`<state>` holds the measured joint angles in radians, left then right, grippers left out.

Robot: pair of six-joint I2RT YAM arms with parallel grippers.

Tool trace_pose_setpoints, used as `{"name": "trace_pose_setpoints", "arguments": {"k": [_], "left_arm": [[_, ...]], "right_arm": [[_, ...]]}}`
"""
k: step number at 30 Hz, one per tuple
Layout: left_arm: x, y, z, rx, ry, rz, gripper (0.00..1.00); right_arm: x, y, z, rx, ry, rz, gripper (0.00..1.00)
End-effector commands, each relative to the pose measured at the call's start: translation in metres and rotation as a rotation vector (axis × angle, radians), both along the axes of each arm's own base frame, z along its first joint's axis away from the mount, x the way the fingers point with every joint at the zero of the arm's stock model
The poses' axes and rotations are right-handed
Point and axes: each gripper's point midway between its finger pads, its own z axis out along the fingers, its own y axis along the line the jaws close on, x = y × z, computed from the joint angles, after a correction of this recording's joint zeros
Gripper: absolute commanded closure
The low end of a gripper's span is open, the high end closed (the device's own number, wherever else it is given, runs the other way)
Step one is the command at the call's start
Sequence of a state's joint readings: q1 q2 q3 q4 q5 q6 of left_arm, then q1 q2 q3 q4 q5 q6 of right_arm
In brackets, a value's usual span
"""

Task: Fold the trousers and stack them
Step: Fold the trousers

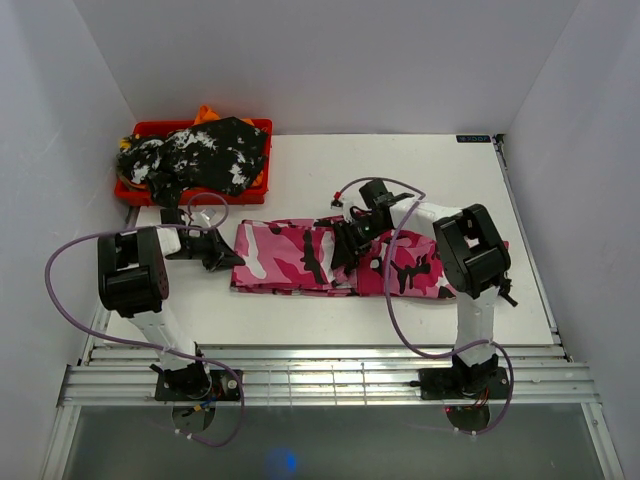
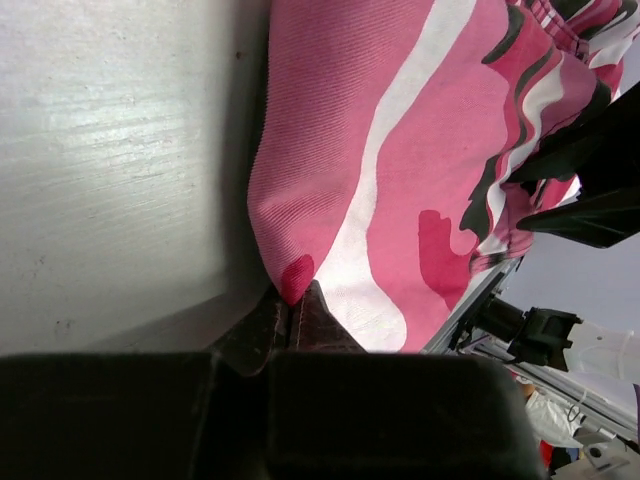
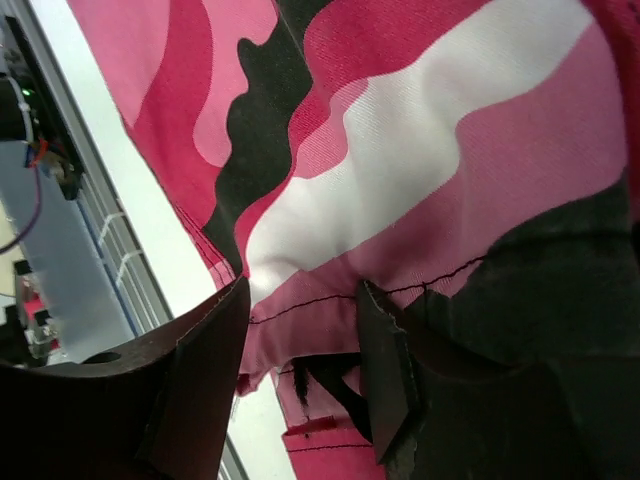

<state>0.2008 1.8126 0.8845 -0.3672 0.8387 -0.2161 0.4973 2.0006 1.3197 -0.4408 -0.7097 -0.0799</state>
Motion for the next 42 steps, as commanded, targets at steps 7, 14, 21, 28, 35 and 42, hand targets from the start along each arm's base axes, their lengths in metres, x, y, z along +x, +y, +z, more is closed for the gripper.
{"name": "trace_pose_setpoints", "arguments": {"k": [7,14,21,28,35,42], "left_arm": [[0.010,0.028,0.070,0.016,-0.143,0.039,1.00],[0.002,0.051,0.146,0.115,-0.302,0.041,1.00],[-0.001,0.050,0.223,0.165,-0.455,0.015,1.00],[0.001,0.042,0.255,0.124,-0.513,0.001,1.00],[0.011,0.036,0.270,0.110,-0.530,-0.012,1.00],[0.018,0.013,0.278,0.122,-0.537,-0.060,1.00]], "right_arm": [[0.030,0.009,0.031,0.061,-0.142,0.016,0.29],[0.056,-0.040,0.106,0.132,-0.276,-0.022,0.14],[0.072,-0.181,0.117,-0.013,-0.159,-0.324,0.13],[0.040,-0.276,0.070,-0.146,0.017,-0.550,0.04],[0.037,-0.259,0.035,-0.004,0.183,-0.592,0.10],[0.039,-0.240,-0.009,0.012,0.248,-0.559,0.05]]}}
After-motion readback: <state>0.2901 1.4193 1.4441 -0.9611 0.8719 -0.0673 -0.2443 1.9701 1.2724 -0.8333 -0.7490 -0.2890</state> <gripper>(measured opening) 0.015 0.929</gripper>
